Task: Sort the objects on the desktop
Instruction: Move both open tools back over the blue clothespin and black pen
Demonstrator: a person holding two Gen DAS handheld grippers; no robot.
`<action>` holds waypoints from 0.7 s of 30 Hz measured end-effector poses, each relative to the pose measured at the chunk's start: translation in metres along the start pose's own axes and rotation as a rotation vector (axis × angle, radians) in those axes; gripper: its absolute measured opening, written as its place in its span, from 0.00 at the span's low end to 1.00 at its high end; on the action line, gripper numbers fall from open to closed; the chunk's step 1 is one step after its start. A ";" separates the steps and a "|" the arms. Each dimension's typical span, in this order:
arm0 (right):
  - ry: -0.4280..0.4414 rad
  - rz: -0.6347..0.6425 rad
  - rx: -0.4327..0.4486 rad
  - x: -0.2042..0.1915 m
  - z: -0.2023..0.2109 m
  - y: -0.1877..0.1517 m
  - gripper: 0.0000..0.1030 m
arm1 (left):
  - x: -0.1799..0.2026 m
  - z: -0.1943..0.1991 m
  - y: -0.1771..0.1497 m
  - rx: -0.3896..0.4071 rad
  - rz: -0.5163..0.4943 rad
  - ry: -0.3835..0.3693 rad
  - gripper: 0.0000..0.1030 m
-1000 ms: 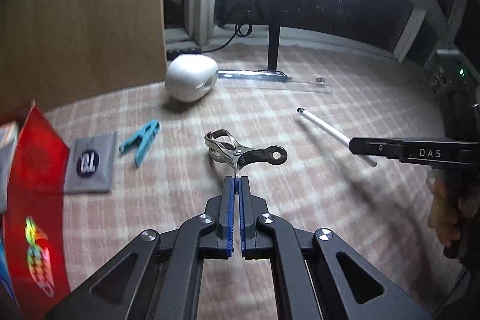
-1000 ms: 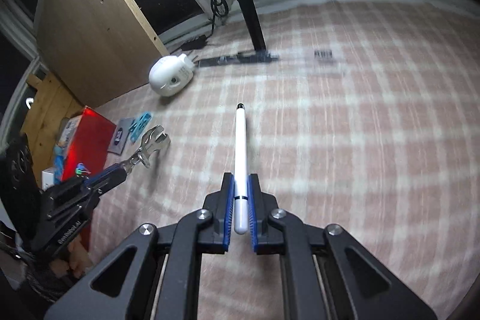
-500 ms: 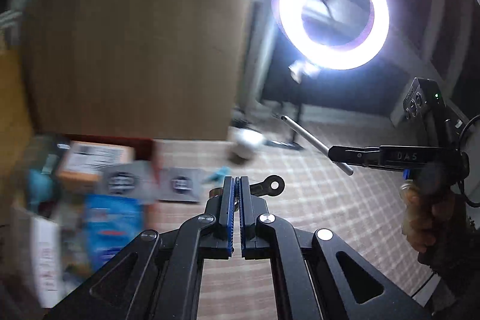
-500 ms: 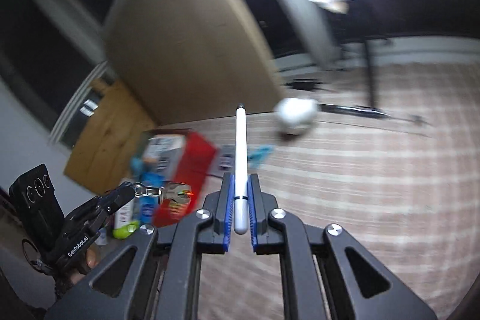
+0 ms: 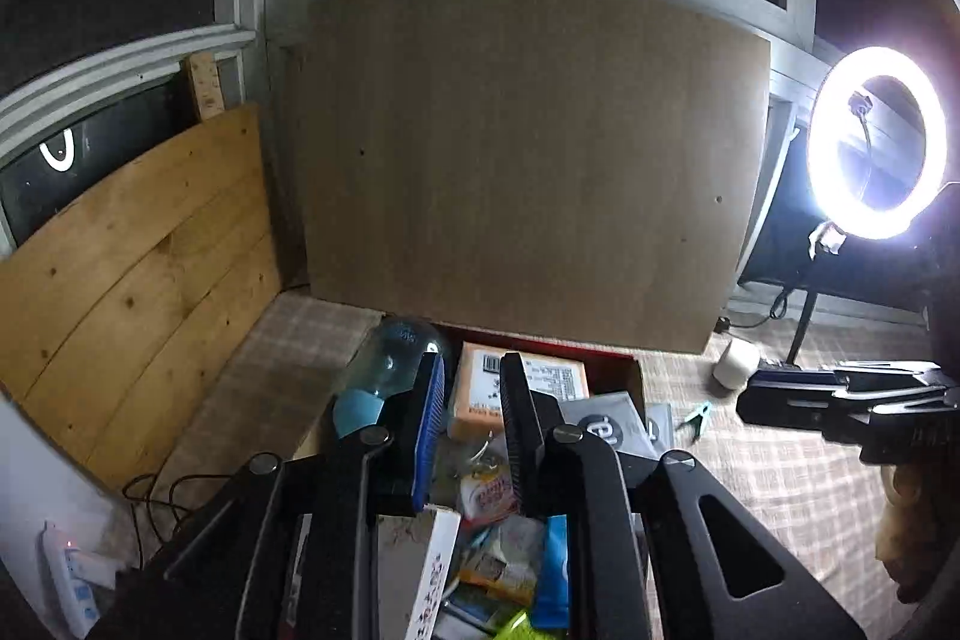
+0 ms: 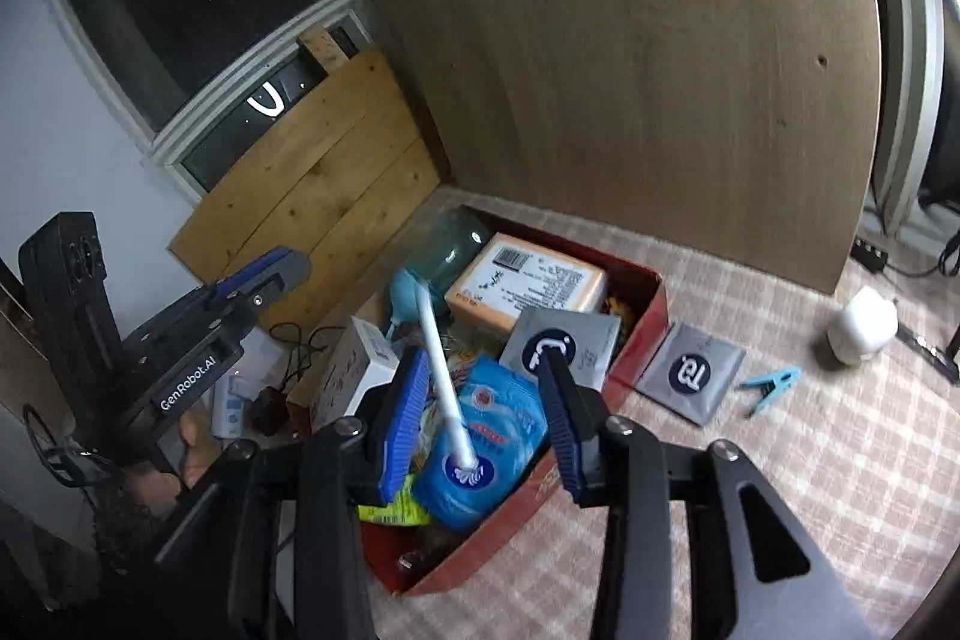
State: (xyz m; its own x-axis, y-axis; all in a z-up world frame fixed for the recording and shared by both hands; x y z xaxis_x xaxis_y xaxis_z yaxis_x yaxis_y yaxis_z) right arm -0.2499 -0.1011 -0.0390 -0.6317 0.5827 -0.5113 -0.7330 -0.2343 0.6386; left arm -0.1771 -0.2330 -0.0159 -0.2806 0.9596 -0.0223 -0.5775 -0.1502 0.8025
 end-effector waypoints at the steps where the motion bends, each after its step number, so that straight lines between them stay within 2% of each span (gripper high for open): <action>1: -0.011 0.001 0.004 0.002 0.002 -0.002 0.38 | -0.001 0.002 -0.001 -0.003 -0.004 -0.002 0.17; 5: -0.082 -0.004 0.019 0.019 0.020 -0.014 0.37 | 0.003 0.010 -0.014 -0.048 -0.010 -0.032 0.17; 10: -0.163 -0.030 0.024 0.040 0.042 -0.028 0.38 | 0.030 0.016 -0.028 -0.093 -0.040 -0.059 0.18; 21: -0.254 -0.126 0.074 0.078 0.104 -0.056 0.38 | 0.092 0.027 -0.031 -0.088 -0.132 -0.097 0.22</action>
State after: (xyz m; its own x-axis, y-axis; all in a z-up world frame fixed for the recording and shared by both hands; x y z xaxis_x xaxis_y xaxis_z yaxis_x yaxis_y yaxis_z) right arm -0.2321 0.0385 -0.0551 -0.4468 0.7816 -0.4352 -0.7752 -0.0955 0.6244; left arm -0.1640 -0.1340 -0.0268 -0.1252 0.9902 -0.0625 -0.6704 -0.0380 0.7410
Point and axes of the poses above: each gripper's, at about its wrist camera, not at the fingertips, and z roughly against the way its jaws point, x to its right, y to its top, the point moved 3 cm from there along -z, roughly the way its jaws point, and after that the axes turned 6 degrees about y, right-handed, at the moved point
